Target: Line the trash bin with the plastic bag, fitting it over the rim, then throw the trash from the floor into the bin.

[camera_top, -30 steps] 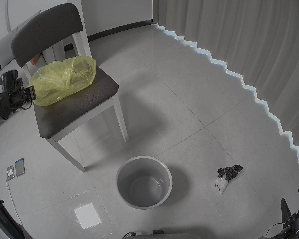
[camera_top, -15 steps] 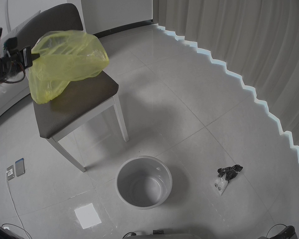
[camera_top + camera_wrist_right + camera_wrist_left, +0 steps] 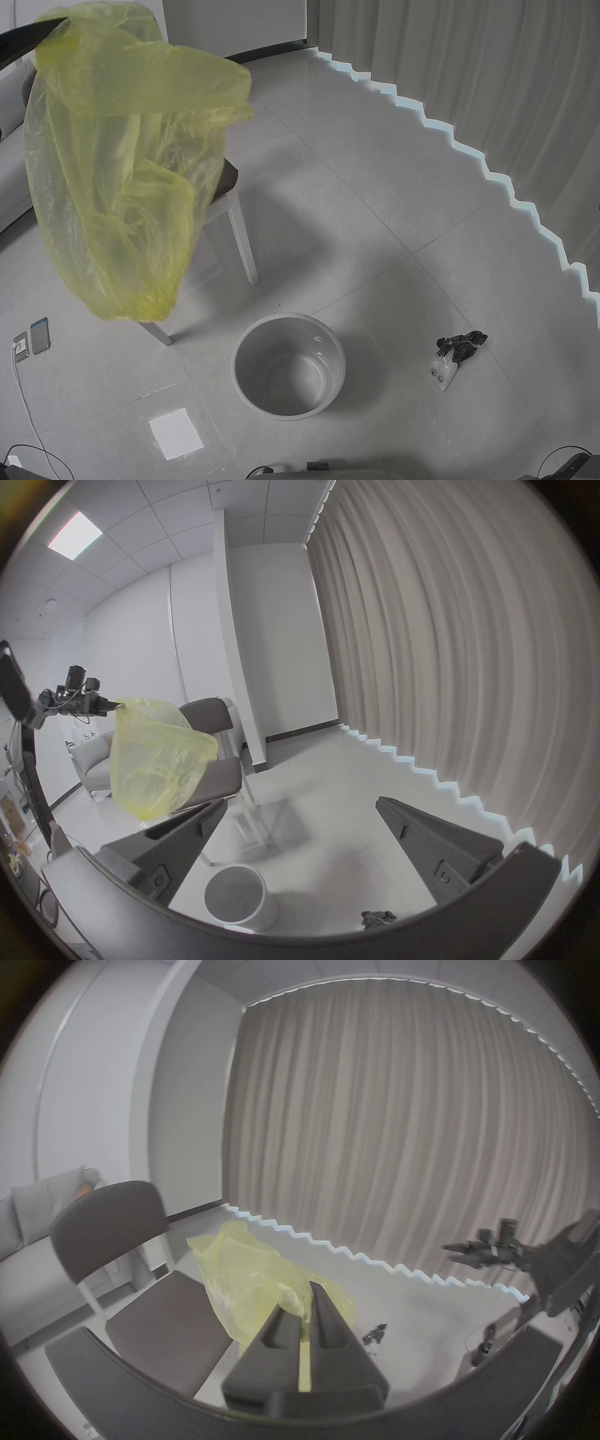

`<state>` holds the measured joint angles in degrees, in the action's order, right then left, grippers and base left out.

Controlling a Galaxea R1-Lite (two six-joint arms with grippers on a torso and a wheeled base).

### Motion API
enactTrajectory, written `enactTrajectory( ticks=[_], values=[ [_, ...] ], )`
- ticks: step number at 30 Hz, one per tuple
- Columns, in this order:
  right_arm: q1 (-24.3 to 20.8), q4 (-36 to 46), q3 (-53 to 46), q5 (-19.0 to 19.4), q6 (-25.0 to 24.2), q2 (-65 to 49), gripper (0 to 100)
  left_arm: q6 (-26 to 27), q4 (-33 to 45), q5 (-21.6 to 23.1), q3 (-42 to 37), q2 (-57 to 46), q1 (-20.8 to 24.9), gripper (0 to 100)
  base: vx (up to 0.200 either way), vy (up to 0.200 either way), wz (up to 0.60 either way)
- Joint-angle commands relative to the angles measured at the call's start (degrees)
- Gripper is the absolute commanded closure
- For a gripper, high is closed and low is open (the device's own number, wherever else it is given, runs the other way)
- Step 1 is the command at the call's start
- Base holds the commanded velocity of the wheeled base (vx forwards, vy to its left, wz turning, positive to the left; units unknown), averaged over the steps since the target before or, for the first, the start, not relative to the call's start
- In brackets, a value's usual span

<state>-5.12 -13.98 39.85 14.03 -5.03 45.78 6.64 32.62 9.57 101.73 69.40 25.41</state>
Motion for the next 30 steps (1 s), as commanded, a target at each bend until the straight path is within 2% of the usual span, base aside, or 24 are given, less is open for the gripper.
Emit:
enactTrajectory(
  ticks=[1,3,11,16,20,25,30],
  values=[
    [-4.55,-0.61,6.64,0.56,0.02,11.97,0,2.5,1.57,-0.17,-0.39,-2.34,8.52,100,0.0,0.0,0.0],
    [-5.95,-0.61,8.05,0.56,-0.06,14.08,0,2.58,1.13,0.36,-1.97,-1.9,10.1,100,0.0,0.0,0.0],
    [-5.87,-0.61,14.11,0.56,-0.33,21.64,0,3.46,-2.21,0.71,-2.85,0.82,14.23,100,0.0,0.0,0.0],
    [-6.22,-0.61,18.95,1.0,-4.02,26.12,0,3.46,-3.62,0.63,-2.85,1.7,17.22,100,0.0,0.0,0.0],
    [-9.29,-0.61,21.85,0.73,-5.78,29.11,0,3.55,-3.62,0.63,-2.94,2.41,18.01,100,0.0,0.0,0.0],
    [-12.81,-0.7,23.87,0.65,-6.13,33.15,0,7.24,-4.67,0.63,-2.85,3.99,18.1,100,0.0,0.0,0.0],
    [-16.41,-2.28,25.8,0.56,-6.48,38.16,0,7.33,-6.43,0.63,-2.85,5.13,18.36,100,0.0,0.0,0.0]
  ],
)
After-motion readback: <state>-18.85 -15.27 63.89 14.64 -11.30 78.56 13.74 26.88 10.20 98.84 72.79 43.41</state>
